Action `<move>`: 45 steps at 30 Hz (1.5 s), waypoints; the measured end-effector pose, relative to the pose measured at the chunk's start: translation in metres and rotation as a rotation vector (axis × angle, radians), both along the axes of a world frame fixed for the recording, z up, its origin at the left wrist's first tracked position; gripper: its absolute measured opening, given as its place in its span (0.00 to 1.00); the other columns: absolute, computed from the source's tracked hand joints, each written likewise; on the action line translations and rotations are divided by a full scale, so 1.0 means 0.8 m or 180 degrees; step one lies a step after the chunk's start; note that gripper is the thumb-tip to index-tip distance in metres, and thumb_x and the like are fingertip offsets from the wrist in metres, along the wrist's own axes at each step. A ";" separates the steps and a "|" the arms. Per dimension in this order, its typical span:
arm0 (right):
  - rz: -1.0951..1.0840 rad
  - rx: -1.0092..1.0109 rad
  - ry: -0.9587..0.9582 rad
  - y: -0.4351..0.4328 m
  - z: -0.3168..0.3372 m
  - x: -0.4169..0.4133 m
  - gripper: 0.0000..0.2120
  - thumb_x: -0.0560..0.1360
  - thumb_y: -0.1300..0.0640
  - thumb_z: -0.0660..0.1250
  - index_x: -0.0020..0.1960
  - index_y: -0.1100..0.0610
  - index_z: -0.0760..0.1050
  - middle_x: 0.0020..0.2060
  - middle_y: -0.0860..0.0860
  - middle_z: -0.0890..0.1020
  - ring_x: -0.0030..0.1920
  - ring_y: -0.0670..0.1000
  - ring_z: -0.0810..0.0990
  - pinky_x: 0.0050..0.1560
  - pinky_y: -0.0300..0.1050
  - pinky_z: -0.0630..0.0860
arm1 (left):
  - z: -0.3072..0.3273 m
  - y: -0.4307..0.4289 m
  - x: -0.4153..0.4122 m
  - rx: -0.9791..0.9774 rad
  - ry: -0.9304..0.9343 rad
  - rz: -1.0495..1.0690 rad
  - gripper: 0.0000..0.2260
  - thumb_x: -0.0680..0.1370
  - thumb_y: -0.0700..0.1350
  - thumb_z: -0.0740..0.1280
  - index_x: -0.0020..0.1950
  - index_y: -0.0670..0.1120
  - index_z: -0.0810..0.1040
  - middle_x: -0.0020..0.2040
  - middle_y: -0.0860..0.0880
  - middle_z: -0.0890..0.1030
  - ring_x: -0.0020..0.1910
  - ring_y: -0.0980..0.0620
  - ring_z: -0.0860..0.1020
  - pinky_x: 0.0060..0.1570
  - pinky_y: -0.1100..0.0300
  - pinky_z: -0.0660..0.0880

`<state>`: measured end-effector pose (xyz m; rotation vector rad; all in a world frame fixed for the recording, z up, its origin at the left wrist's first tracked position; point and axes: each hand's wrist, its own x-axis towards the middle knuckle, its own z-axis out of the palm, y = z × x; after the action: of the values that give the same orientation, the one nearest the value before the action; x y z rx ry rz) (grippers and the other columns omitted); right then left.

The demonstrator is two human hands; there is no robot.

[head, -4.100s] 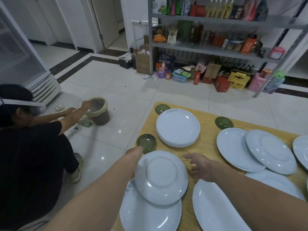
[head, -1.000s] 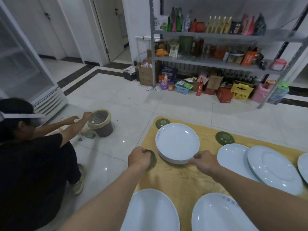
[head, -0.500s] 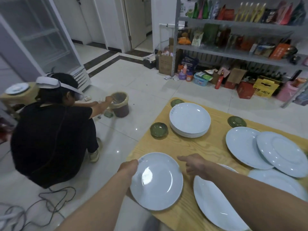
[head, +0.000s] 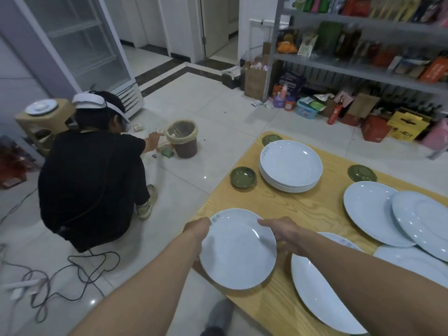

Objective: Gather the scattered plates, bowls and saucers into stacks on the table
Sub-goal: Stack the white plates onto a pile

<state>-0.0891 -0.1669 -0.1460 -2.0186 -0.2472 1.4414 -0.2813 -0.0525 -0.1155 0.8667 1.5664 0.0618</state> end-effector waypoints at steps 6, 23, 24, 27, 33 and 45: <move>-0.0306 0.0188 0.0015 0.001 0.037 0.031 0.30 0.72 0.45 0.72 0.69 0.58 0.72 0.63 0.55 0.78 0.59 0.58 0.78 0.56 0.55 0.78 | 0.039 0.020 0.041 0.0317 -0.0035 -0.0190 0.16 0.73 0.47 0.63 0.59 0.43 0.77 0.53 0.43 0.82 0.45 0.43 0.80 0.51 0.51 0.78; -0.1888 0.0774 -0.0151 0.008 0.105 0.203 0.24 0.73 0.48 0.72 0.64 0.58 0.75 0.56 0.53 0.81 0.52 0.54 0.81 0.54 0.51 0.78 | 0.095 0.097 0.300 0.0894 -0.0462 -0.1035 0.21 0.68 0.55 0.61 0.55 0.46 0.76 0.51 0.43 0.81 0.48 0.41 0.80 0.55 0.47 0.78; -0.1931 0.0774 -0.0141 0.011 0.101 0.209 0.23 0.73 0.48 0.71 0.64 0.58 0.75 0.54 0.53 0.81 0.51 0.54 0.81 0.54 0.51 0.78 | 0.089 0.101 0.312 0.0878 -0.0438 -0.1069 0.23 0.66 0.56 0.61 0.56 0.47 0.77 0.52 0.43 0.81 0.49 0.41 0.80 0.54 0.48 0.78; -0.2011 0.0751 -0.0136 0.024 0.088 0.223 0.22 0.73 0.48 0.71 0.63 0.57 0.76 0.53 0.52 0.82 0.51 0.53 0.82 0.58 0.52 0.78 | 0.066 0.115 0.338 0.0850 -0.0356 -0.1116 0.24 0.66 0.58 0.61 0.57 0.47 0.78 0.51 0.45 0.82 0.48 0.42 0.80 0.46 0.53 0.77; -0.2027 0.0704 -0.0080 0.047 0.072 0.233 0.20 0.74 0.48 0.71 0.63 0.57 0.75 0.48 0.49 0.80 0.51 0.52 0.80 0.60 0.52 0.76 | 0.044 0.134 0.361 0.1020 -0.0037 -0.1213 0.22 0.74 0.56 0.57 0.60 0.44 0.76 0.54 0.44 0.80 0.52 0.41 0.78 0.51 0.51 0.75; -0.1792 0.0699 0.0100 0.068 0.074 0.228 0.23 0.75 0.47 0.70 0.65 0.57 0.72 0.52 0.49 0.78 0.47 0.49 0.78 0.51 0.46 0.71 | 0.023 0.150 0.367 0.0992 -0.0042 -0.1433 0.16 0.76 0.55 0.62 0.55 0.44 0.74 0.51 0.43 0.79 0.52 0.40 0.77 0.52 0.50 0.76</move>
<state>0.0930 -0.1128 -0.0867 -1.7011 0.1632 1.0374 0.0124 0.0678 -0.0970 1.4446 1.3351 -0.0129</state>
